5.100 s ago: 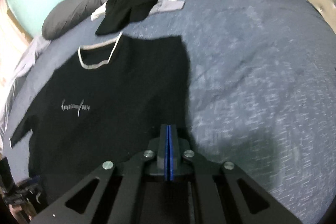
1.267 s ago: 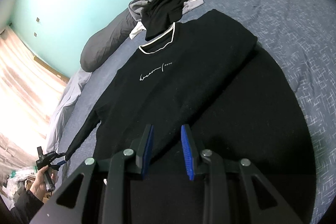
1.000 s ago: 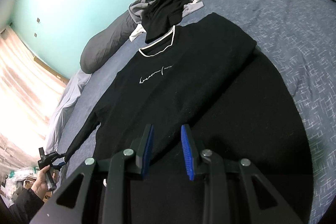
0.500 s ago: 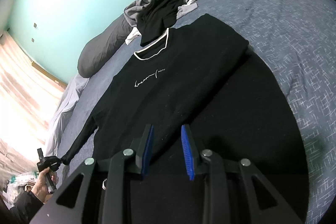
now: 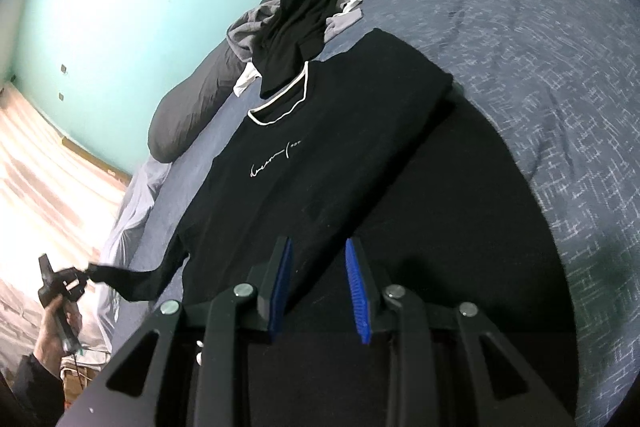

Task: Fold clothes
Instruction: 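Lift the sleeve with the left tool and carry it across the body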

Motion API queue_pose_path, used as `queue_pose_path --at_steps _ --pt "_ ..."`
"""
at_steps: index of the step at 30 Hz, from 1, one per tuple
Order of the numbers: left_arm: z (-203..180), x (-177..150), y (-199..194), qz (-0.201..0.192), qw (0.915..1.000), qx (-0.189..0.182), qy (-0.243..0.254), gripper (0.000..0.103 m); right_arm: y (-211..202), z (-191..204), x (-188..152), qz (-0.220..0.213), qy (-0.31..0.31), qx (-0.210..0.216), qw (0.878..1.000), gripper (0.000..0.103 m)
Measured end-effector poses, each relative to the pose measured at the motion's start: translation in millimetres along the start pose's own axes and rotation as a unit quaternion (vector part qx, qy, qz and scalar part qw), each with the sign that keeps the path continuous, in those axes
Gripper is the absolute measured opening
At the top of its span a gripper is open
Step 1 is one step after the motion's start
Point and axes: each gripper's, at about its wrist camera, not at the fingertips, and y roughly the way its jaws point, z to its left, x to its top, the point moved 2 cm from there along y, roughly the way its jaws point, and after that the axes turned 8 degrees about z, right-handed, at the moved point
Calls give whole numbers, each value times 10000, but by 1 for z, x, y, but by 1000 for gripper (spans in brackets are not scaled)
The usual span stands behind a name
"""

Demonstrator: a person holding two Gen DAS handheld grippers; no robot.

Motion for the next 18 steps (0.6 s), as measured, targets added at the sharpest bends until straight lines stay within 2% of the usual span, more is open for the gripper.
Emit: queue_pose_path --at_steps 6,11,16,18 --pt "-118 0 0 129 9964 -546 635 5 -12 -15 6 -61 212 130 9997 28" --pt "-211 -20 -3 257 9886 -853 1215 5 -23 -23 12 -137 294 271 9991 29" --pt "-300 -40 2 374 9767 -1281 1679 5 -37 -27 18 -268 324 405 9983 31" --pt "-337 -56 -2 444 9684 -1497 1946 5 -44 -30 20 -325 336 438 9979 33"
